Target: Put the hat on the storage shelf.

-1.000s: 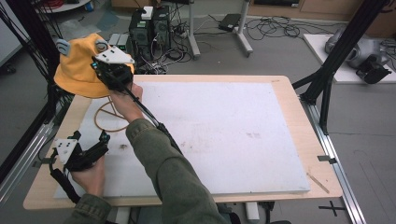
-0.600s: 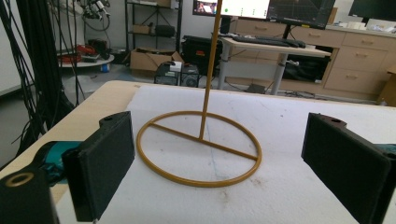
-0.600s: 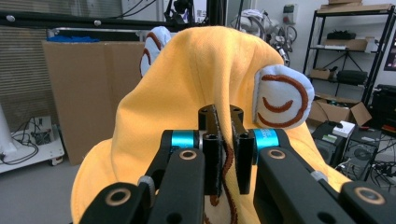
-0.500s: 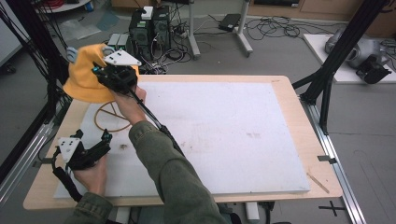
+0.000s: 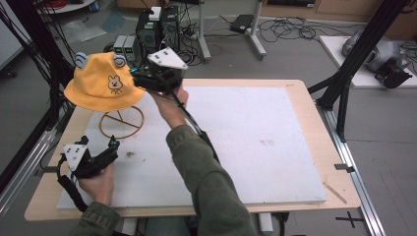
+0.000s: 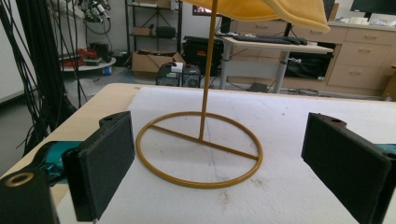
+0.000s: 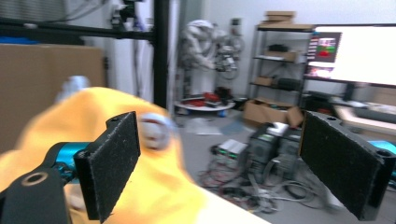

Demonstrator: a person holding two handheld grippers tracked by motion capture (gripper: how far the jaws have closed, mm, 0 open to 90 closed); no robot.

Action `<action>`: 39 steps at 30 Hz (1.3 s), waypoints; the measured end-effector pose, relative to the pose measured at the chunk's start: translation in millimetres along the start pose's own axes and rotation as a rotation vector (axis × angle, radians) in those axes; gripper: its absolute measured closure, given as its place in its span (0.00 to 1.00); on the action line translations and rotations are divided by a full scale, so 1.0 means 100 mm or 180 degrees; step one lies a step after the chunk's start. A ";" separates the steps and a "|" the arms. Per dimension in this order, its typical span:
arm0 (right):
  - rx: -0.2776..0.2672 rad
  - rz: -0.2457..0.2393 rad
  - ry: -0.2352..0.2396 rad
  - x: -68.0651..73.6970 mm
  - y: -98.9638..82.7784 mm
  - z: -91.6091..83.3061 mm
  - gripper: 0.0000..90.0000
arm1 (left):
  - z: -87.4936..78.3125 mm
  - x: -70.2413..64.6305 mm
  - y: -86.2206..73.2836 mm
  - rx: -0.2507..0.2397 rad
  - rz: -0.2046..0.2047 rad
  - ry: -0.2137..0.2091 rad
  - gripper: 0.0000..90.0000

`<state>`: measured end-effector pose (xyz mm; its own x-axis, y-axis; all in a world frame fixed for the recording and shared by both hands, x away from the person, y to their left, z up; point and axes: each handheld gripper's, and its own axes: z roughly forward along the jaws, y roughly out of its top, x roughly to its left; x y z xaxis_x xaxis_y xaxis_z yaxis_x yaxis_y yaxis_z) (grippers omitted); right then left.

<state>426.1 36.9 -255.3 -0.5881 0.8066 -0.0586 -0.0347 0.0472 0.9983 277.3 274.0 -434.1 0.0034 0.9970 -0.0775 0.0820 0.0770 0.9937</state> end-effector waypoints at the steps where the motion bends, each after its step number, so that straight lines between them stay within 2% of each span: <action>1: -0.0030 0.0010 -0.0058 -0.10 0.01 -0.07 0.14 | 0.00 -0.01 0.00 -0.0006 -0.0003 -0.0006 0.11; 6: -0.0093 0.0109 -0.0399 -0.62 0.01 -0.49 0.14 | 0.01 -0.05 0.01 -0.0015 0.0003 -0.0030 0.11; 10: -0.0132 0.0066 -0.0657 -1.00 -0.03 -0.94 0.14 | 0.02 -0.08 0.01 0.0003 0.0022 -0.0047 0.11; 13: -0.0206 0.0040 -0.0862 -1.24 -0.08 -1.29 0.14 | 0.02 -0.08 0.01 -0.0008 0.0017 -0.0035 0.11; 16: -0.0246 0.0009 -0.1028 -1.41 -0.17 -1.60 0.14 | 0.01 -0.08 0.01 0.0002 0.0018 -0.0022 0.11; 19: -0.0277 -0.0008 -0.1142 -1.48 -0.27 -1.79 0.14 | 0.02 -0.08 0.01 -0.0009 0.0002 -0.0004 0.11; 20: -0.0286 -0.0054 -0.1244 -1.51 -0.39 -1.94 0.14 | 0.02 -0.08 0.01 -0.0009 0.0006 -0.0001 0.11; 21: -0.0281 -0.0034 -0.1279 -1.51 -0.45 -2.00 0.14 | 0.02 -0.08 0.01 -0.0013 0.0003 0.0006 0.11; 24: -0.0196 -0.0004 -0.1304 -1.52 -0.68 -2.13 0.14 | 0.03 -0.08 0.01 -0.0016 -0.0002 0.0020 0.11; 25: -0.0166 0.0024 -0.1311 -1.52 -0.76 -2.16 0.13 | 0.03 -0.08 0.01 -0.0020 0.0006 0.0026 0.11; 26: -0.0005 0.0073 -0.1340 -1.52 -0.82 -2.16 0.12 | 0.03 -0.08 0.01 -0.0026 0.0008 0.0028 0.11; 30: -0.0026 0.0092 -0.1340 -1.48 -1.11 -2.21 0.12 | 0.04 -0.08 0.01 -0.0025 0.0008 0.0030 0.11; 32: 0.0073 0.0099 -0.1322 -1.46 -1.27 -2.23 0.12 | 0.04 -0.08 0.01 -0.0026 0.0011 0.0035 0.11; 35: 0.0174 0.0207 -0.1330 -1.45 -1.48 -2.27 0.12 | 0.05 -0.08 0.00 -0.0020 0.0006 0.0037 0.11; 39: 0.0233 0.0267 -0.1354 -1.47 -1.60 -2.31 0.12 | 0.05 -0.08 0.00 -0.0012 0.0009 0.0035 0.11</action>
<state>330.9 -225.2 -406.9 -0.2007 0.9796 0.0128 0.0652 0.0003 0.9979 282.2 265.8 -433.6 -0.0075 0.9972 -0.0739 0.0782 0.0743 0.9942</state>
